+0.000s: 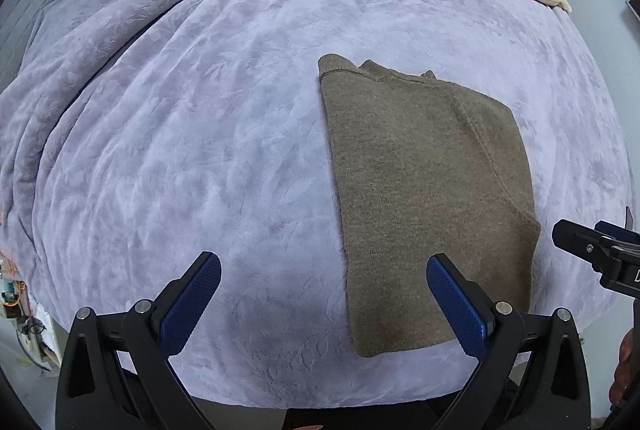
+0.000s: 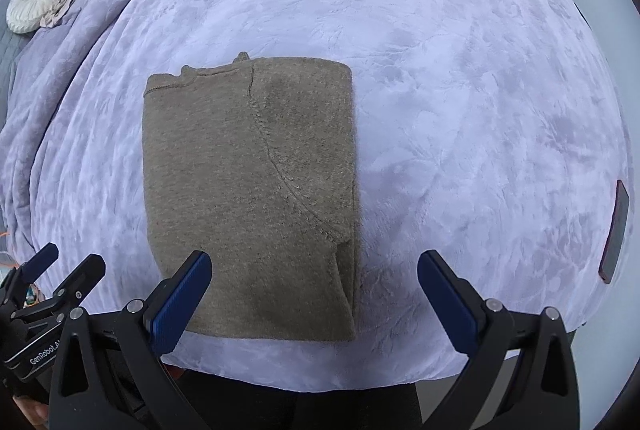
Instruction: Fold small clothes
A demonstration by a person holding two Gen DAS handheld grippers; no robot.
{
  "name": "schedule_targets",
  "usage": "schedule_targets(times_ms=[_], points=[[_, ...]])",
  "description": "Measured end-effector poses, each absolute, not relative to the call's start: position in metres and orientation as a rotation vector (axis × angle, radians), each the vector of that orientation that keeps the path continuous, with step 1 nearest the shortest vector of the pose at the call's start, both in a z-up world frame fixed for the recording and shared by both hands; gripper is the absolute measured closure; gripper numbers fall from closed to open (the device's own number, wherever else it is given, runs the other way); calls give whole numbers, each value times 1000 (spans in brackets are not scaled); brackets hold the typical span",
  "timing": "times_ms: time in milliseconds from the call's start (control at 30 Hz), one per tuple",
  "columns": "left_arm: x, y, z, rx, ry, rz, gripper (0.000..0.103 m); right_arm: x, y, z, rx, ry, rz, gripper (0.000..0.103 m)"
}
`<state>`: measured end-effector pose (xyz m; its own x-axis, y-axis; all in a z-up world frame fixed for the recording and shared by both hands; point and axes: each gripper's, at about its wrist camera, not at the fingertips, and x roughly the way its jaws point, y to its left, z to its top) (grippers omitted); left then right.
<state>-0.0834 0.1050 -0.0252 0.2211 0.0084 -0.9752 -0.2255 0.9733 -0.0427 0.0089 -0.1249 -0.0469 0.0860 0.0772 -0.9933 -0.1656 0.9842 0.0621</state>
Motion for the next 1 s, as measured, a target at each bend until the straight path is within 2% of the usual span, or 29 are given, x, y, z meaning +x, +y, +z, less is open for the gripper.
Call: schedule_targets(times_ms=[1000], points=[[-86,99,-23,-181,1354,173,0,-2,-124,-45,-75,1466,187,1]])
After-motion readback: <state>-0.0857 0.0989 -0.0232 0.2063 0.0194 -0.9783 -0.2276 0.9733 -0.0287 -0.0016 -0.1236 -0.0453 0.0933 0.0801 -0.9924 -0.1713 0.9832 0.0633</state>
